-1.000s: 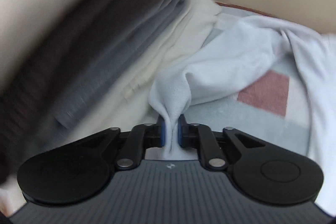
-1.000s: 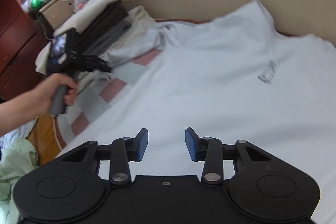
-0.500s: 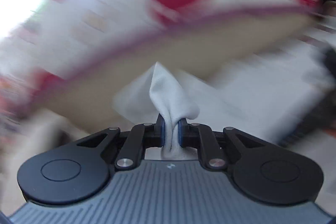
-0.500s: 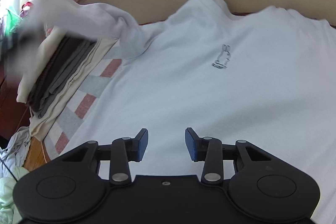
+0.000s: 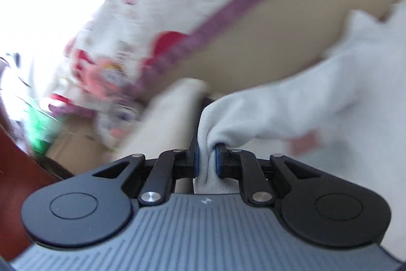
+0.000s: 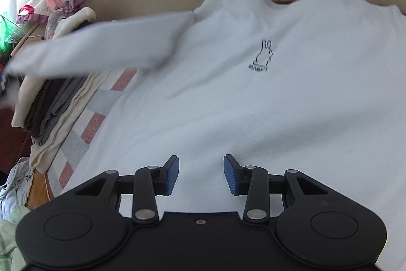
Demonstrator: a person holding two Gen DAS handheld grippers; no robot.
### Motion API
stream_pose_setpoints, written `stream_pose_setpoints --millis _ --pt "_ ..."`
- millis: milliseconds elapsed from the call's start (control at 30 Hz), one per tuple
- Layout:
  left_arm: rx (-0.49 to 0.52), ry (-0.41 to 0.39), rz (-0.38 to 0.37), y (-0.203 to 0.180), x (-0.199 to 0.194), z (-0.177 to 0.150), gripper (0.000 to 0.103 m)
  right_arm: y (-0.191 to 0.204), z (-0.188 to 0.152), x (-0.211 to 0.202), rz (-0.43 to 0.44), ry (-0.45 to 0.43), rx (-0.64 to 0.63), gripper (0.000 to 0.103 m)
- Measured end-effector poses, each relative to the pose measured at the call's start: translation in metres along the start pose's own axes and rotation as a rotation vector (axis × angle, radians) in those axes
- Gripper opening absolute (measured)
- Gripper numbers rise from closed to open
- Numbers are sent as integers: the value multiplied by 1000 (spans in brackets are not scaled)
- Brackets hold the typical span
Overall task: Fold clothes
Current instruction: 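Grasp the shirt sleeve with the left gripper and lift it across the body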
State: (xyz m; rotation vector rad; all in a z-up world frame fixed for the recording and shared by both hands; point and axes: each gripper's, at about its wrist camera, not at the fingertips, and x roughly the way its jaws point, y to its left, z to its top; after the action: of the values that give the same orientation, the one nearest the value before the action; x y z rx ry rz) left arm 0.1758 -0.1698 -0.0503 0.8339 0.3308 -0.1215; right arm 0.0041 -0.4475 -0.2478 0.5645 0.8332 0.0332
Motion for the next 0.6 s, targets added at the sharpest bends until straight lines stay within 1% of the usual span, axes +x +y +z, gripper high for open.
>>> stream_pose_setpoints --millis 67,167,200,233,300,367,433,500,567,600 --pt "-19 17 65 20 28 18 12 -2 1 1 13 -12 9 44" --pt "-152 101 75 55 69 40 12 -5 2 0 24 -12 23 44" --pt "-186 120 82 64 83 45 12 -6 2 -1 27 -13 25 44" --pt "-195 133 109 69 93 45 12 -7 1 -1 30 -14 26 44" --pt "-202 159 151 76 110 44 12 -8 1 -2 35 -14 23 44" --pt "-227 212 172 83 121 36 12 -8 0 -2 36 -14 19 44" --pt "-286 273 179 94 132 30 12 -7 0 -2 34 -12 11 44" --pt "-370 335 165 106 145 21 13 -4 -1 -3 23 -8 -15 45" --pt "-436 391 153 116 157 12 17 0 -1 -3 13 -3 -43 45" --pt "-428 406 152 115 162 8 23 1 0 -2 9 0 -54 45"
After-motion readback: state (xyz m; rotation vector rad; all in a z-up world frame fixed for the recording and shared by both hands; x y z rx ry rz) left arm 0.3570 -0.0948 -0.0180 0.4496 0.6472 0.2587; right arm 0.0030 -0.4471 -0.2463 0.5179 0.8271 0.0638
